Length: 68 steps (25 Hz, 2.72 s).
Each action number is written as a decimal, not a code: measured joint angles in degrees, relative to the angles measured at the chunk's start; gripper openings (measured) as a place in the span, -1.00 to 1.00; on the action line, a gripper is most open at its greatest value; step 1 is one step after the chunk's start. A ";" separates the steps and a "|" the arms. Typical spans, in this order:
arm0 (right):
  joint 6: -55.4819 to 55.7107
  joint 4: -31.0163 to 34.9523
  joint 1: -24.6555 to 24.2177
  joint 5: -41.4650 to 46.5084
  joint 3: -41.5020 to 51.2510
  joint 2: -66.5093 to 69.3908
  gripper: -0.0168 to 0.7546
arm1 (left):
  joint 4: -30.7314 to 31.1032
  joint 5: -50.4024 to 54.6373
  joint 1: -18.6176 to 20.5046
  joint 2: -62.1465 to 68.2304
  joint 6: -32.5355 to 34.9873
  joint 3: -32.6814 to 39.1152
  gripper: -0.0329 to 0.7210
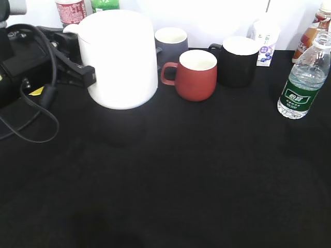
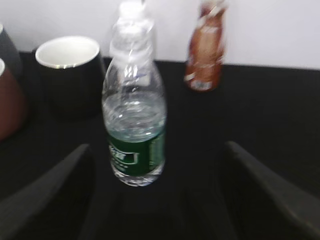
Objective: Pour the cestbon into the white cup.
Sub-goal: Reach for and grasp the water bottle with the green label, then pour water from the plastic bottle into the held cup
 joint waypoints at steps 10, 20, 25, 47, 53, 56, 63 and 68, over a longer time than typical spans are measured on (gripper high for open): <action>1.71 -2.26 0.00 -23.46 -4.69 33.79 0.78 | 0.00 -0.05 0.00 0.00 -0.04 0.00 -0.73; 0.61 -4.48 0.00 -26.87 -19.30 44.64 0.66 | 0.00 -0.05 0.00 0.00 -0.04 0.00 -0.73; 0.67 -4.54 0.00 -26.87 -19.29 44.71 0.32 | 0.00 -0.05 0.00 0.00 -0.04 0.00 -0.73; -16.89 -30.97 10.55 -16.52 -21.99 13.48 0.32 | 20.73 -4.94 -12.41 16.60 -9.14 -10.14 -0.73; -34.13 -33.39 10.55 -16.52 -27.44 13.48 0.32 | 19.85 -2.65 -12.06 19.96 -9.31 -17.77 -0.73; -41.20 -34.35 10.55 -16.52 -27.78 13.48 0.32 | 18.40 -2.76 -11.93 19.96 -9.31 -17.91 -0.73; -50.96 -34.35 10.55 -16.57 -27.78 13.48 0.32 | 14.02 -3.94 -11.87 19.96 -9.31 -17.91 -0.73; -53.49 -34.35 10.55 -16.57 -27.78 13.48 0.32 | 13.87 -3.94 -11.87 19.96 -9.31 -17.91 -0.73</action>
